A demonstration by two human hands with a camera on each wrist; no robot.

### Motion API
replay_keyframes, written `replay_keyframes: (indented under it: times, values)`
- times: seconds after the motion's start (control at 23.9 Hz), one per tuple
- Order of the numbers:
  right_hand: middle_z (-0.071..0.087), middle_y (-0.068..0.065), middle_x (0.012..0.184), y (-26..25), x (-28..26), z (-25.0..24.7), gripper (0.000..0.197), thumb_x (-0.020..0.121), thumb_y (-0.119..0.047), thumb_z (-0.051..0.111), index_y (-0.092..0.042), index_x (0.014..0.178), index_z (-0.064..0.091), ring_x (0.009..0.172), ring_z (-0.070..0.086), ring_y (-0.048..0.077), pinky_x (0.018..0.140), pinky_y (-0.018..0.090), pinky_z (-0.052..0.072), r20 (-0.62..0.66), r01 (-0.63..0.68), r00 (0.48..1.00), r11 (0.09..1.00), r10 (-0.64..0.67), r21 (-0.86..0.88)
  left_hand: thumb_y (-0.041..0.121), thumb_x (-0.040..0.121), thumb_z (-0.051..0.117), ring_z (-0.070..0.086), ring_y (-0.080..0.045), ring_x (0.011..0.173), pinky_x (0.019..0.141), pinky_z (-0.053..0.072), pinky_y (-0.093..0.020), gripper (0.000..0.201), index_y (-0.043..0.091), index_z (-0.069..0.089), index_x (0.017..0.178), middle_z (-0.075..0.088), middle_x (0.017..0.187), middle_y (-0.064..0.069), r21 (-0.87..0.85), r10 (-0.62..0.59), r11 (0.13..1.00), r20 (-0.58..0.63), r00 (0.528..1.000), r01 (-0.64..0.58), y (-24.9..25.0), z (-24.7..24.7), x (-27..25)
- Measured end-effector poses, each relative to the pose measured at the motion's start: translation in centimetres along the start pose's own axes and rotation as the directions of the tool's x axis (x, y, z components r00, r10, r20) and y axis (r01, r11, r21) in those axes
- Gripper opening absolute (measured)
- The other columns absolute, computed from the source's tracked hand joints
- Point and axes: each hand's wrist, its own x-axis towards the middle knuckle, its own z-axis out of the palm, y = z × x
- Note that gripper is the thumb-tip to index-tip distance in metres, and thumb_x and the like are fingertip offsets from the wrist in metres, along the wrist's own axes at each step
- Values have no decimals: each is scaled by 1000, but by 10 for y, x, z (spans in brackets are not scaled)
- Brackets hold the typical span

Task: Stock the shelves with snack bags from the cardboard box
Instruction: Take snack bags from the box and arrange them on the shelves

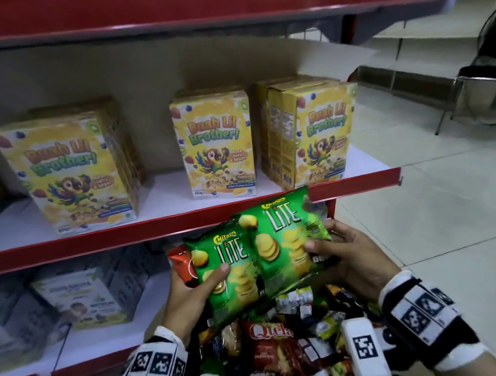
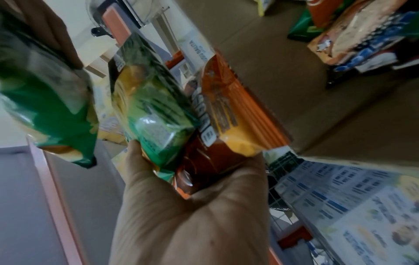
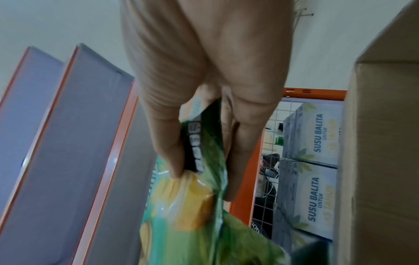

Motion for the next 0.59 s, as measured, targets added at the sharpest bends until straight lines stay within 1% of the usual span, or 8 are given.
replay_keyframes:
  times: [0.13, 0.21, 0.29, 0.33, 0.38, 0.46, 0.5, 0.59]
  values:
    - [69, 12, 113, -7, -10, 4, 55, 63, 2, 78, -10, 115, 63, 94, 68, 34, 61, 46, 57, 29, 2, 1000, 998, 0, -64, 37, 54, 89, 65, -16, 104, 95, 50, -41, 74, 31, 52, 118, 69, 112, 5, 12, 72, 997, 57, 996, -73, 18, 20, -3]
    - [68, 16, 113, -11, -17, 7, 53, 66, 4, 76, -10, 116, 64, 91, 68, 36, 59, 40, 57, 47, 9, 999, 993, -3, -118, 31, 59, 88, 64, -16, 103, 92, 49, -37, 65, 31, 52, 113, 69, 109, 5, 18, 96, 995, 64, 993, -97, 26, 29, -3]
    - [69, 17, 112, -13, -25, 11, 48, 68, 5, 76, -8, 114, 66, 89, 68, 34, 57, 33, 56, 50, 26, 999, 973, -14, -230, 9, 73, 80, 63, -22, 104, 88, 50, -35, 50, 29, 51, 108, 66, 105, 3, 12, 111, 994, 71, 991, -112, 30, 36, -3]
    - [69, 16, 111, -13, -27, 14, 48, 68, 6, 77, -8, 113, 66, 88, 69, 33, 57, 30, 56, 44, 27, 999, 963, -15, -267, 0, 77, 73, 62, -24, 105, 88, 50, -36, 48, 28, 50, 109, 65, 105, 1, 20, 117, 993, 78, 990, -118, 29, 38, -2]
    - [70, 15, 109, -15, -31, 17, 46, 68, 6, 77, -7, 111, 66, 86, 70, 32, 56, 30, 56, 39, 25, 999, 960, -15, -278, -3, 79, 69, 62, -22, 103, 88, 50, -35, 49, 29, 49, 110, 64, 105, 1, 29, 122, 992, 82, 989, -124, 30, 41, -3]
    - [72, 15, 101, -22, -37, 23, 43, 67, 7, 77, -2, 108, 66, 76, 71, 32, 52, 32, 56, 19, 29, 1000, 969, -25, -246, 5, 80, 71, 64, -9, 92, 75, 50, -23, 45, 32, 49, 109, 65, 98, 9, 55, 136, 989, 70, 988, -140, 37, 42, -8]
    - [73, 16, 99, -27, -40, 25, 43, 66, 7, 78, 0, 107, 66, 75, 71, 32, 54, 37, 57, 3, 35, 999, 970, -35, -239, 10, 79, 74, 63, -5, 90, 70, 48, -18, 44, 33, 49, 107, 65, 95, 12, 65, 142, 987, 64, 988, -146, 42, 42, -10]
    - [72, 17, 100, -36, -47, 28, 43, 66, 6, 79, 0, 106, 65, 87, 70, 37, 73, 52, 57, -12, 30, 999, 964, -35, -264, 20, 72, 80, 65, -11, 95, 73, 49, -21, 50, 32, 51, 110, 68, 97, 7, 52, 141, 988, 58, 988, -144, 55, 41, -17]
